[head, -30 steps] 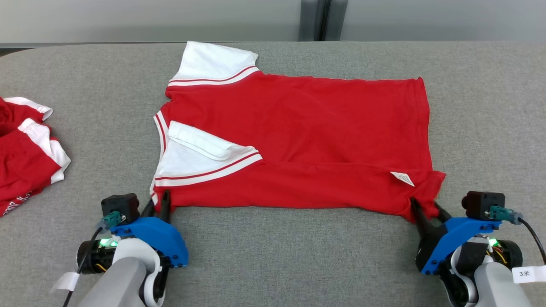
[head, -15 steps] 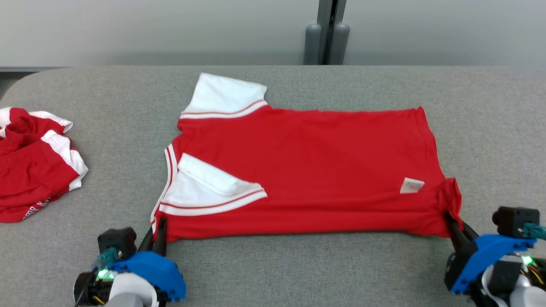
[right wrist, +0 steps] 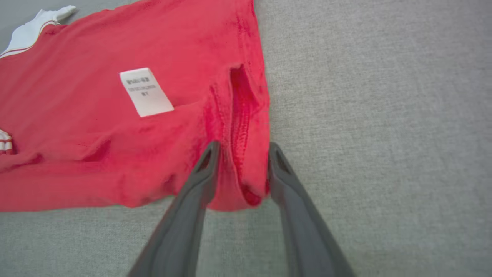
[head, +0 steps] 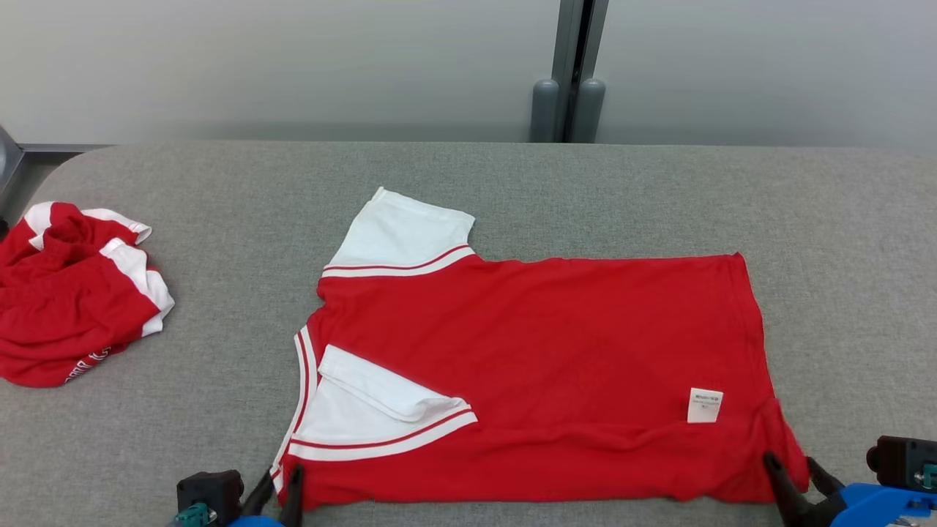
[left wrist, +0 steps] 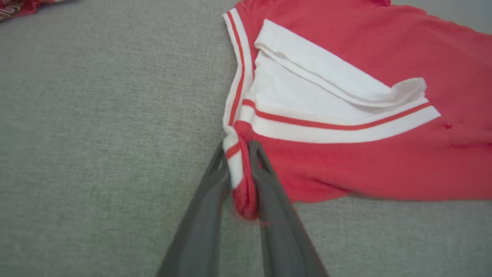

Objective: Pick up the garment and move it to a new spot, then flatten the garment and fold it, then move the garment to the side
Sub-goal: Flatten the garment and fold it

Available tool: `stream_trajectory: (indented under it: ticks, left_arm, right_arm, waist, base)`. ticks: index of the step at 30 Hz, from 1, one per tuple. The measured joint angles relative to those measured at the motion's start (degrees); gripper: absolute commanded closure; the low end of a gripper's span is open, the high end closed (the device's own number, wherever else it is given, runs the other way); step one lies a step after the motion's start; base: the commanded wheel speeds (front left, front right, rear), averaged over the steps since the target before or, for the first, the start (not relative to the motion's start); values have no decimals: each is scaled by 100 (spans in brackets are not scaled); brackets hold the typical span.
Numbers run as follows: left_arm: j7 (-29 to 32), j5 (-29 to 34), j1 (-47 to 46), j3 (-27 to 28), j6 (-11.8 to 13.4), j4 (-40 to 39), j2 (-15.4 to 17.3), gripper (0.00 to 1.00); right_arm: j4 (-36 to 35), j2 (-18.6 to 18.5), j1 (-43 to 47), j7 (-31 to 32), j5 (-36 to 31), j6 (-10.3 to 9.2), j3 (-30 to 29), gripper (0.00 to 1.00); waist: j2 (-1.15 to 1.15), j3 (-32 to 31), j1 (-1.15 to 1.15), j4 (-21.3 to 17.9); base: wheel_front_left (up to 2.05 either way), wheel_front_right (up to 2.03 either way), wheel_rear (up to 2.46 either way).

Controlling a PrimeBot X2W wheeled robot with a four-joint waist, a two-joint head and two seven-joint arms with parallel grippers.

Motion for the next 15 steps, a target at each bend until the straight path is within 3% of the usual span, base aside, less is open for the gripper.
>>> stream_trajectory:
  ticks: [7,11,15]
  left_arm:
    - [111,46,8,49,75,-357,278,0]
    - [494,119,-475,36,-90,-564,516,0]
    - [1265,133,-1296,14,-323,-559,781,0]
  right_arm:
    - [-175,8,-83,147,29,-1,-14,0]
    - [-420,-276,-391,423,7,-1,45,0]
    - [-644,-594,-1046,840,167,-1,285,0]
  waist:
    - [0,-104,0,11]
    - [0,-88,0,-9]
    - [0,34,1,-116]
  base:
    - [0,0,0]
    - [0,0,0]
    - [0,0,0]
